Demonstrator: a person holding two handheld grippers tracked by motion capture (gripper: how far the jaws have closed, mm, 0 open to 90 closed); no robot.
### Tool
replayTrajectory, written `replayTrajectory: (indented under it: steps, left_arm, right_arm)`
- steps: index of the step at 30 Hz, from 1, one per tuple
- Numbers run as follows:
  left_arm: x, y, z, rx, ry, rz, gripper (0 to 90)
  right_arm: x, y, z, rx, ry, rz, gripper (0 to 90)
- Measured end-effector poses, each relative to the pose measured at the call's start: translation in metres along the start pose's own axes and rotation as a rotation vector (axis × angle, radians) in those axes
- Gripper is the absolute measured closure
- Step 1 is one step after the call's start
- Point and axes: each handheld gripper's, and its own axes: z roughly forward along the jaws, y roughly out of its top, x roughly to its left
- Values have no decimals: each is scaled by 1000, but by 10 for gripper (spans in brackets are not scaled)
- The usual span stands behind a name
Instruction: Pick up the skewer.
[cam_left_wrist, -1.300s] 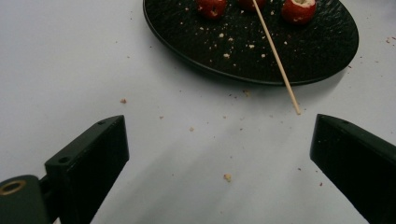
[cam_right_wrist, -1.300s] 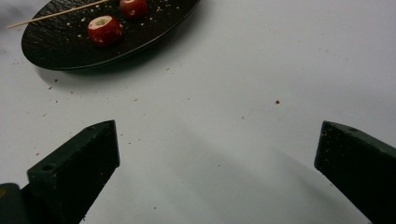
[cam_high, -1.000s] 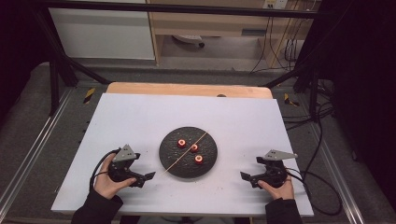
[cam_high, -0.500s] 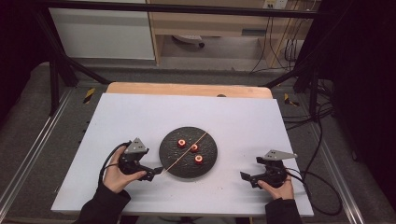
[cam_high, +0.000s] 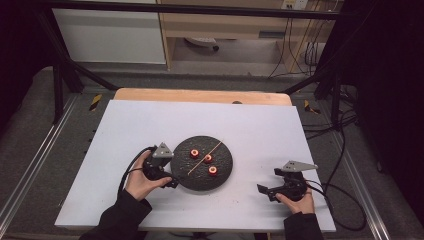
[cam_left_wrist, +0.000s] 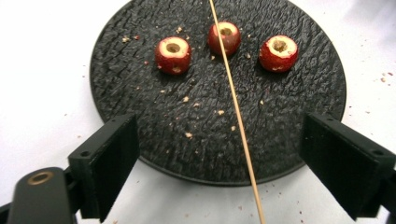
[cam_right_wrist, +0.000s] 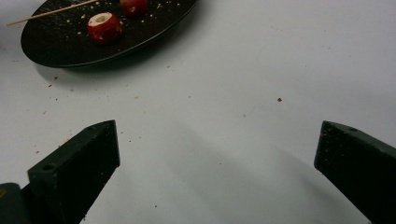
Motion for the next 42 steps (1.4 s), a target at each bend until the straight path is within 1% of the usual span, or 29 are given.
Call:
replayTrajectory:
  steps: [4,9,12,16,20,21,25,29,36,37,42]
  left_arm:
    - [-3,5,8,18,-10,3,180]
    - [-7,10,17,44,-13,17,238]
    - [-8,12,22,61,-23,16,282]
    - [-9,13,27,78,-14,21,352]
    - [-9,14,30,84,-13,7,431]
    - [-9,15,31,87,-10,6,449]
    - [-10,15,34,104,-2,5,523]
    - [-11,16,36,120,-3,10,581]
    - [-16,19,37,149,-1,20,670]
    - [-17,20,38,154,-1,23,682]
    - [-18,21,39,171,9,31,733]
  right_arm:
    - [0,0,0,1,0,0,8]
    - [0,0,0,3,0,-1,8]
    - [0,0,1,4,1,-2,8]
    - [0,0,0,3,1,-1,8]
    - [0,0,1,4,2,-2,8]
    - [0,0,1,4,3,-7,8]
    - [0,0,0,3,1,-2,8]
    - [0,0,1,5,2,-8,8]
    - [0,0,0,6,3,-1,8]
    - [0,0,0,4,3,-7,8]
    - [0,0,1,4,4,-8,8]
